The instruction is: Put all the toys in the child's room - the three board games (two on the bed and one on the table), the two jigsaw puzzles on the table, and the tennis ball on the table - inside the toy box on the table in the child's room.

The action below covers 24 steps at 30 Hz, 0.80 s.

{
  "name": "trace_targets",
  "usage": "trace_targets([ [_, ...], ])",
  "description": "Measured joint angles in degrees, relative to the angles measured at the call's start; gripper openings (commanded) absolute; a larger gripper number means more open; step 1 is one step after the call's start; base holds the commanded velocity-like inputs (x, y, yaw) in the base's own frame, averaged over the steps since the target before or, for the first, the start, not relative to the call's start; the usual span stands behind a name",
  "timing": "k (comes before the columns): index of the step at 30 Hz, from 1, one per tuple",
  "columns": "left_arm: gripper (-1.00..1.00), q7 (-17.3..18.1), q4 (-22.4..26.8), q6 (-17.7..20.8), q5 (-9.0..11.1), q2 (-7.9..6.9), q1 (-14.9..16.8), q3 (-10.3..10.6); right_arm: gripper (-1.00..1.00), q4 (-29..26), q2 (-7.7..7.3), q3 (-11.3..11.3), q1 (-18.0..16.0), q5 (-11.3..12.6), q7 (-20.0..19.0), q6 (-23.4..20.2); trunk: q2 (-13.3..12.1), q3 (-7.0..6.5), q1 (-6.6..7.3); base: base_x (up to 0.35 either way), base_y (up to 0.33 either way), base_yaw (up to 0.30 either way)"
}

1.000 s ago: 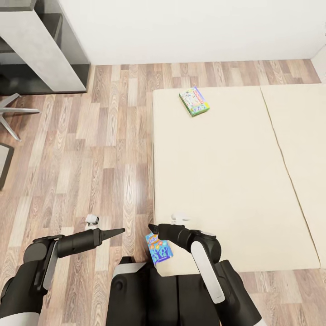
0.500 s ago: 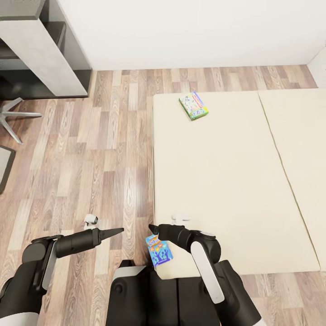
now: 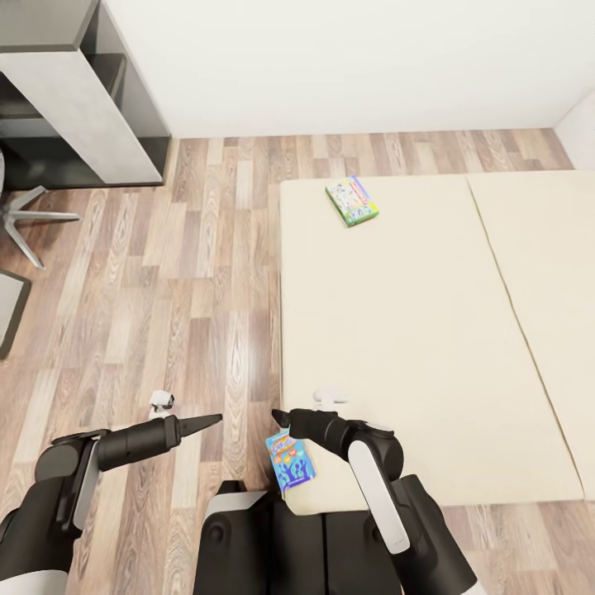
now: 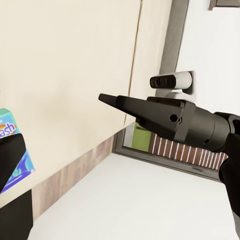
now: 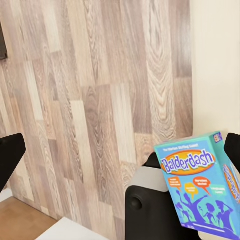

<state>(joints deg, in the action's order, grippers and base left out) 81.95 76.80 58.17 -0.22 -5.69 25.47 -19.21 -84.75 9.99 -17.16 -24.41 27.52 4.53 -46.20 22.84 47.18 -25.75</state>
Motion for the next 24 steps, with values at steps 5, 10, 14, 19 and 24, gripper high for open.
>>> trace_targets([
  [5,1.00,0.01,0.00,0.02,0.00,-0.11,0.00,-0.13,1.00,0.19,0.00,-0.04,0.08,0.00,0.00,0.00,0.00,-0.46,0.00,0.000,0.000,0.000],
  [10,1.00,-0.02,0.00,0.03,-0.22,-0.81,0.00,-1.39,1.00,1.05,0.00,-0.04,0.16,-0.02,0.00,0.02,0.00,-0.92,0.00,0.000,0.000,0.000],
  [14,1.00,-0.07,-0.03,0.03,-1.97,-1.42,-0.05,-2.24,1.00,1.44,0.00,-0.14,0.18,-0.03,0.00,0.62,0.00,-1.30,0.00,0.000,0.000,0.000],
  [19,1.00,-0.27,-0.52,-0.06,-7.70,-2.10,-0.10,-4.35,1.00,1.55,0.00,-0.24,0.18,-0.01,-0.03,1.03,0.00,-1.76,0.00,0.000,0.000,0.000],
  [24,1.00,-0.22,-3.24,-0.22,-14.17,-2.42,-0.11,-8.22,1.00,1.64,0.00,-0.30,0.18,-0.01,-0.02,1.12,0.00,-2.23,0.00,0.000,0.000,0.000],
])
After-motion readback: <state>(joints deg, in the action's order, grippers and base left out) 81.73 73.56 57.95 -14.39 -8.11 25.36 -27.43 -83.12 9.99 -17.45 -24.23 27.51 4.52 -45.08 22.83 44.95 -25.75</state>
